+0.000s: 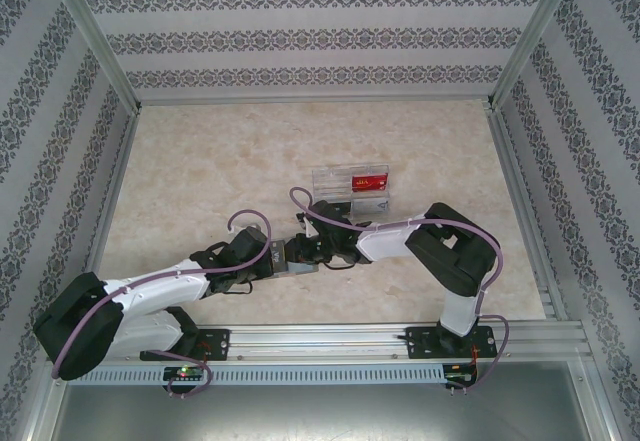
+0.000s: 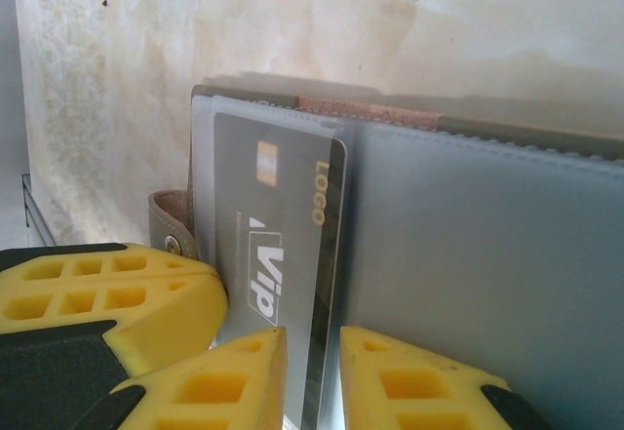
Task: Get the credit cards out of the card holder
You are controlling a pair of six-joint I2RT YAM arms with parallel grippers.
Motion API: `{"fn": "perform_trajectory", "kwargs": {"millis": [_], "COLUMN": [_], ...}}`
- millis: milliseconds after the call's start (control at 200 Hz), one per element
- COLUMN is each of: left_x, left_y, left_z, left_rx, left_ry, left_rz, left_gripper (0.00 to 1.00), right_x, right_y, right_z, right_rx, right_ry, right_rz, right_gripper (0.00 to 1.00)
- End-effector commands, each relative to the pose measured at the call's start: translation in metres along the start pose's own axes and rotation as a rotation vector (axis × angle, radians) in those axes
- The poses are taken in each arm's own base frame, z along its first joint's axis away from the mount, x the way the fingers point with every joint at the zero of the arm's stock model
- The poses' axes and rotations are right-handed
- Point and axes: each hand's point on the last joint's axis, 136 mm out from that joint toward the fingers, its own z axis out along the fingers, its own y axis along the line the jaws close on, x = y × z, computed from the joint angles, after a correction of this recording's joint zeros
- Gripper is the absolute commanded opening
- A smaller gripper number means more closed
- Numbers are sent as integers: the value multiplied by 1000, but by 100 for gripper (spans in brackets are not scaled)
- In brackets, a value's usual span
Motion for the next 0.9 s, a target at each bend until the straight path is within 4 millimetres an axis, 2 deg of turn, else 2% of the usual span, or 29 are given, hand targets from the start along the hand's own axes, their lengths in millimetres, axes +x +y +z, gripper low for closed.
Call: {"fn": "perform_trajectory", "kwargs": {"millis": [0,600,859,894], "left_x": [13,13,14,14], "left_y": [17,16,17,17], "left_z": [4,5,4,4], "left_rx": [-62,-59,-62,-62], "left_ry": [52,56,56,57], "left_rz": [-17,-11,-8,-8], "left_gripper": [2,2,3,3], "right_x": [6,12,13,12], "right_y": [-4,6,8,8], "right_z": [2,12,13,12], "right_rx": [9,-7,-4,-1], "right_ry": [28,71,78,75], "right_rz": [-1,-26,-36,-39], "right_gripper": [24,22,17,14]}}
